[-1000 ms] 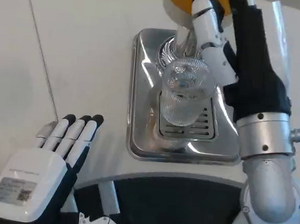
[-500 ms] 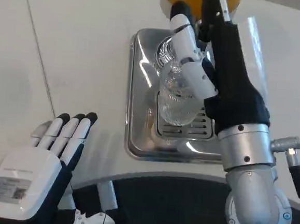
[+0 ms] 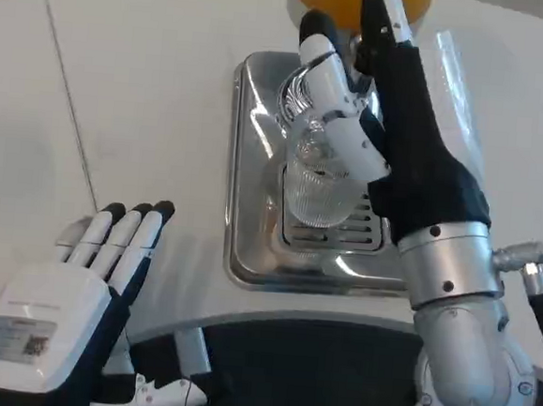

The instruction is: Grasp the cup under the faucet to collect the drink, then remove the cup.

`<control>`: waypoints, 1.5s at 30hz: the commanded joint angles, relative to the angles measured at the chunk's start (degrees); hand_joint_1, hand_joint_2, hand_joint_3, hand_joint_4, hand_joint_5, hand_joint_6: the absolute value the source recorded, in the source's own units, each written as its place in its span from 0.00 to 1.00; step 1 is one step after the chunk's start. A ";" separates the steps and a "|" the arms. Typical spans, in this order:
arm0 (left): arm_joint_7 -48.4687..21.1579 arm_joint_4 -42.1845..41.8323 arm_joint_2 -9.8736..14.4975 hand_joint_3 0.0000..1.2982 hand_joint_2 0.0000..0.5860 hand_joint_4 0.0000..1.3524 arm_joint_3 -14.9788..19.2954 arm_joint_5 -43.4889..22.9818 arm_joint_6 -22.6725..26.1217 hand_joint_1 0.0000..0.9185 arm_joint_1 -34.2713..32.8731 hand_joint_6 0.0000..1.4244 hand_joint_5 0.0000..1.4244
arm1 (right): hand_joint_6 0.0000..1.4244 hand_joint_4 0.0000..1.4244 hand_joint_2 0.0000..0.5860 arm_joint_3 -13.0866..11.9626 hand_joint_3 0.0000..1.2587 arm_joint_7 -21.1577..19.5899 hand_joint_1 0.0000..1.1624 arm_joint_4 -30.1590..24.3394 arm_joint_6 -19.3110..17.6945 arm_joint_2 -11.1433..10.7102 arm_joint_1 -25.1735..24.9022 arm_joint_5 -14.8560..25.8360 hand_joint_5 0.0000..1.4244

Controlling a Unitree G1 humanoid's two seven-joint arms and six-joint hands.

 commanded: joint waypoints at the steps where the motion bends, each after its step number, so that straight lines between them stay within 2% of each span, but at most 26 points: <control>1: -0.13 0.96 -0.21 0.00 0.06 0.00 -0.39 -0.16 -0.13 0.02 -0.14 0.04 0.00 | 0.00 0.00 0.83 1.35 0.03 2.77 0.00 1.00 1.34 -1.84 -2.22 -3.08 0.00; 3: -0.13 1.19 -0.33 0.00 0.06 0.00 -0.52 -0.19 -0.01 0.02 -0.48 0.04 0.00 | 0.00 0.00 0.84 1.65 0.04 3.78 0.00 1.75 1.88 -2.34 -3.05 -4.13 0.00; 12: -0.10 2.57 -0.81 0.00 0.06 0.00 -1.20 0.17 0.60 0.02 -2.68 0.04 0.00 | 0.00 0.00 0.90 6.02 0.06 10.86 0.00 2.66 2.81 -5.97 -6.25 -12.23 0.00; 19: 0.04 4.41 -1.16 0.00 0.06 0.00 -1.61 0.65 1.50 0.01 -4.90 0.04 0.00 | 0.00 0.00 0.91 7.59 0.06 15.35 0.00 1.71 2.64 -6.80 -7.35 -16.67 0.00; 25: 0.63 6.61 -1.67 0.00 0.06 0.00 -1.97 1.19 3.18 0.01 -8.02 0.04 0.00 | 0.00 0.00 0.92 7.03 0.06 17.24 0.00 1.23 2.84 -6.63 -7.25 -18.97 0.00; 32: 1.24 9.58 -2.79 0.00 0.07 0.00 -2.89 0.51 5.29 0.03 -13.24 0.04 0.01 | 0.00 0.00 0.94 6.16 0.06 17.31 0.00 1.08 2.69 -6.32 -7.06 -19.14 0.00; 45: 1.62 12.00 -4.25 0.00 0.08 0.00 -5.26 0.20 6.02 0.11 -17.81 0.06 0.02 | 0.00 0.00 0.94 6.00 0.07 19.10 0.00 -0.13 3.28 -6.02 -7.19 -20.37 0.00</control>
